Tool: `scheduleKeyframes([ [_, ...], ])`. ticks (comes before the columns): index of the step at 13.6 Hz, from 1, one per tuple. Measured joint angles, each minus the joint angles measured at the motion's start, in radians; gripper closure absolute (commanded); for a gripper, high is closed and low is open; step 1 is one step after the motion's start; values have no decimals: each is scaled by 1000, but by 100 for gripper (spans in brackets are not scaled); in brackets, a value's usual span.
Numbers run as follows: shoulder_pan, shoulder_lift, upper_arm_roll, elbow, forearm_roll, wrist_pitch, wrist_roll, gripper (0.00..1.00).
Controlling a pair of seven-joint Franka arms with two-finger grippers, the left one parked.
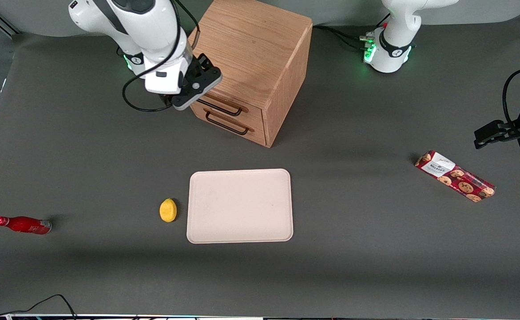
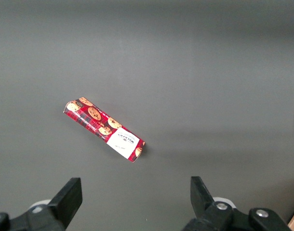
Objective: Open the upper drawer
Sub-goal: 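Move the right gripper to the upper drawer's black handle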
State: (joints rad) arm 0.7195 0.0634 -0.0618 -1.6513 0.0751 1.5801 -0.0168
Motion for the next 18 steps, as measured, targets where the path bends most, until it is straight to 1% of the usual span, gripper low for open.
scheduleKeyframes([
  [1, 0, 4, -3, 0, 9, 0, 0, 0],
  [2, 0, 7, -12, 0, 41, 0, 0, 0],
  [4, -1, 15, -59, -4, 156, -9, -23, 0],
  [5, -3, 21, -85, -9, 192, -11, -57, 0],
  [6, -7, 30, -103, -13, 208, -12, -81, 0],
  [14, -4, 155, -108, -36, 217, -12, -149, 0],
  [18, -5, 175, -108, -59, 217, -10, -205, 0],
])
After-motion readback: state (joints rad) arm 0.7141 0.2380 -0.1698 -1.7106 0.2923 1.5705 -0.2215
